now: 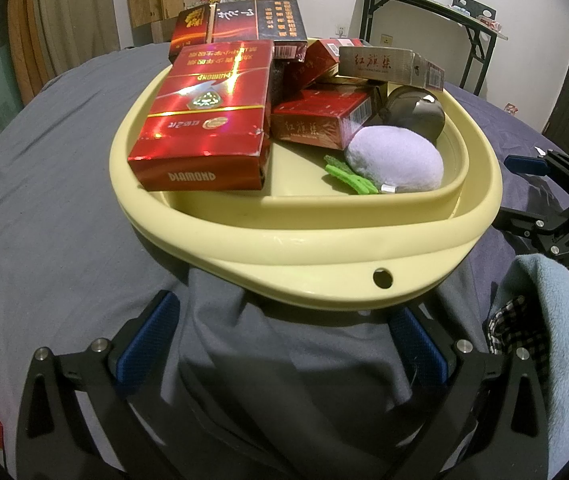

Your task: Organize rigid objects

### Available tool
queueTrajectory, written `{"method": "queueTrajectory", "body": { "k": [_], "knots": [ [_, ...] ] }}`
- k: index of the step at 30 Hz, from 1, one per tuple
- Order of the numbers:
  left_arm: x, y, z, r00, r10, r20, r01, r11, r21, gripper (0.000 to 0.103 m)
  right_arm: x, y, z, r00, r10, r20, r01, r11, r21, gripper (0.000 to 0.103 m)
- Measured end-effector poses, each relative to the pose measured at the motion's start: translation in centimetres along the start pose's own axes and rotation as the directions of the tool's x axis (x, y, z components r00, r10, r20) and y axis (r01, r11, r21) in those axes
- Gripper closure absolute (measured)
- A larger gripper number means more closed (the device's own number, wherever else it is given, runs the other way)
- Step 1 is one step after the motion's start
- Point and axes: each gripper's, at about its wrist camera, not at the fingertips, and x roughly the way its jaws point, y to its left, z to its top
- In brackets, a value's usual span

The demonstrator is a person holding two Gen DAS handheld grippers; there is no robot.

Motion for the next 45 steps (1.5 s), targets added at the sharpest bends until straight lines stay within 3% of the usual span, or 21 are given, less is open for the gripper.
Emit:
{"method": "queueTrajectory", "body": {
  "k": [45],
  "knots": [
    [-0.19,-0.14,-0.19,1.0,0.003,0.003,-0.003,1.0,0.002,0.0,-0.02,-0.04,0.0,1.0,0.0,0.0,0.0,1.0,0.0,0.0]
  ]
}}
